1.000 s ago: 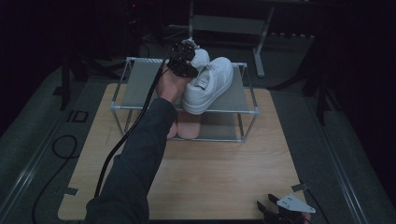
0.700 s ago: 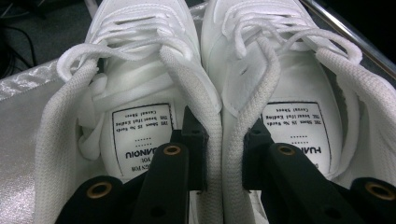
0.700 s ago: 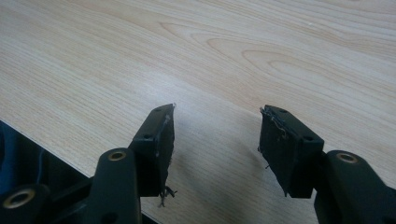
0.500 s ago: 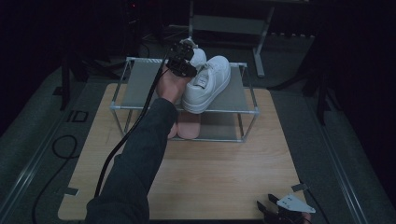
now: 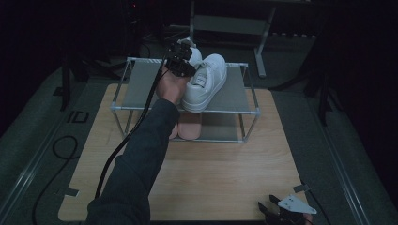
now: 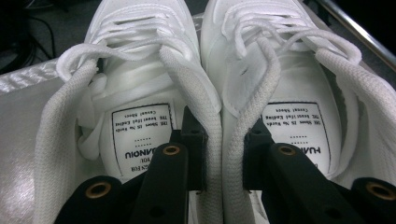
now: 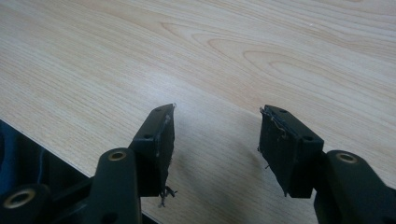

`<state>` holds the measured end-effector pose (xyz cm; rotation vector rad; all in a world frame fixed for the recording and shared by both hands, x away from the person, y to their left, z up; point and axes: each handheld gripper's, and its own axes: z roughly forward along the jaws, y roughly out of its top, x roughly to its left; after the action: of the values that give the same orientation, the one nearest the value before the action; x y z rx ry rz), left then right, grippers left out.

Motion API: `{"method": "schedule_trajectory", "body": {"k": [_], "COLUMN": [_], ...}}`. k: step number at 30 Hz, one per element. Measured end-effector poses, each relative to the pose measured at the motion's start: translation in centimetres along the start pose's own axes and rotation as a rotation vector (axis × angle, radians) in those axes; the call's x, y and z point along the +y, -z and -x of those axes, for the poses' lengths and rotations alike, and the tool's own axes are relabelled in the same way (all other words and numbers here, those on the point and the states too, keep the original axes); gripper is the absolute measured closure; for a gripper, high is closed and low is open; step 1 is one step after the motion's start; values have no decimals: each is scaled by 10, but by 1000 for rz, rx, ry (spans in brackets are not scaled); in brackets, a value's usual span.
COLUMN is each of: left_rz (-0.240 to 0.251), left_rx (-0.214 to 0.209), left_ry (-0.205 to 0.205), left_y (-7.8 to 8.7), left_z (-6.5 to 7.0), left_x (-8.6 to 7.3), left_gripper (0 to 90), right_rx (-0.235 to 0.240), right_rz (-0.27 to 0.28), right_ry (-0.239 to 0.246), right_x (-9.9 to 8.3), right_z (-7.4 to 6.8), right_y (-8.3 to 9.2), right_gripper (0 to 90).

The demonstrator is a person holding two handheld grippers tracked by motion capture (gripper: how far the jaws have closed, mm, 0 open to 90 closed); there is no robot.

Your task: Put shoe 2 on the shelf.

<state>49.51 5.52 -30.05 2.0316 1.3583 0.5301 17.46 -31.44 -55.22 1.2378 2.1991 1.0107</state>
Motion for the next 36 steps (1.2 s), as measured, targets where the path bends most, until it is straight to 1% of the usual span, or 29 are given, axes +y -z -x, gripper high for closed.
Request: {"method": "schedule_trajectory", "body": {"k": [5, 8, 20, 21, 28, 31, 36], "left_rz": [-1, 0, 7, 6, 9, 19, 17], "left_rx": [15, 16, 41, 49, 64, 73, 79], "left_ry": [14, 16, 49, 52, 76, 90, 99], "left_y": [0, 0, -2, -2, -1, -2, -2], "left_z": [-1, -1, -3, -3, -8, -9, -11], "left_x": [0, 0, 0, 0, -1, -2, -2], "left_gripper": [766, 765, 762, 762, 762, 762, 762], "right_rx": [0, 0, 0, 0, 1, 1, 1], "right_rz": [0, 1, 2, 2, 2, 1, 1], "right_ry": [1, 0, 0, -1, -1, -1, -2], "right_x": [0, 0, 0, 0, 0, 0, 0], "right_z": [0, 0, 0, 0, 0, 0, 0], "right_y": [0, 0, 0, 0, 0, 0, 0], "right_gripper": [444, 444, 444, 444, 444, 444, 444]}}
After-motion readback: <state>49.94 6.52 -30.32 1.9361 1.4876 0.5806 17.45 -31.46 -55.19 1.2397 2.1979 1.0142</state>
